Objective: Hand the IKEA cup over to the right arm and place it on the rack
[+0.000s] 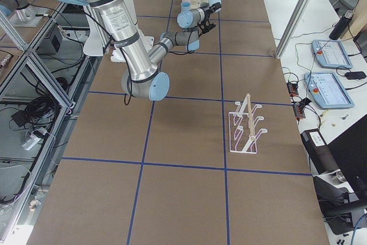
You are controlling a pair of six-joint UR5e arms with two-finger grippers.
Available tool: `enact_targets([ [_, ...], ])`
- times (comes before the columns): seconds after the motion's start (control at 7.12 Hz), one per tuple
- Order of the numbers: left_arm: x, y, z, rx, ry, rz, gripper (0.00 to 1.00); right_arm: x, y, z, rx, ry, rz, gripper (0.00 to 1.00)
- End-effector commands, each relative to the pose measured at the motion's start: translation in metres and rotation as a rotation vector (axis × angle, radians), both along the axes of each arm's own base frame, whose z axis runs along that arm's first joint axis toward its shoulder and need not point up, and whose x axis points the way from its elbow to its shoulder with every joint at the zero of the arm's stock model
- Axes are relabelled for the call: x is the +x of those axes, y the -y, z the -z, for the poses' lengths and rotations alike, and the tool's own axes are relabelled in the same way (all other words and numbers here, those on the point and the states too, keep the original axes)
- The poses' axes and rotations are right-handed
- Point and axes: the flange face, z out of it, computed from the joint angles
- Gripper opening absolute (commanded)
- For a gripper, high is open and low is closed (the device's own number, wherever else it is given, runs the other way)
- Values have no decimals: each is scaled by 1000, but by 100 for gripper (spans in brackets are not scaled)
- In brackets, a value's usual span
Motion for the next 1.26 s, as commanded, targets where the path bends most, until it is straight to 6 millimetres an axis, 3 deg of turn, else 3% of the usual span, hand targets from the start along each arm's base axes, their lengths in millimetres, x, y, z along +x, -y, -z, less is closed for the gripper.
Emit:
enact_targets([
  [0.0,11,-7,9,11,-11,-21,0,0,0,-1,-5,2,0,100],
  [0.7,16,-10,20,26,-23,-29,0,-2,-1,-2,-7,-1,2,98],
  [0.84,16,-9,20,24,-22,-29,0,-2,-2,-1,-6,4,2,77],
  [0.98,16,-9,20,24,-22,-29,6,-2,-3,-1,-4,7,4,47],
  [1.12,16,-9,19,23,-21,-29,7,-1,-3,0,1,16,4,35],
])
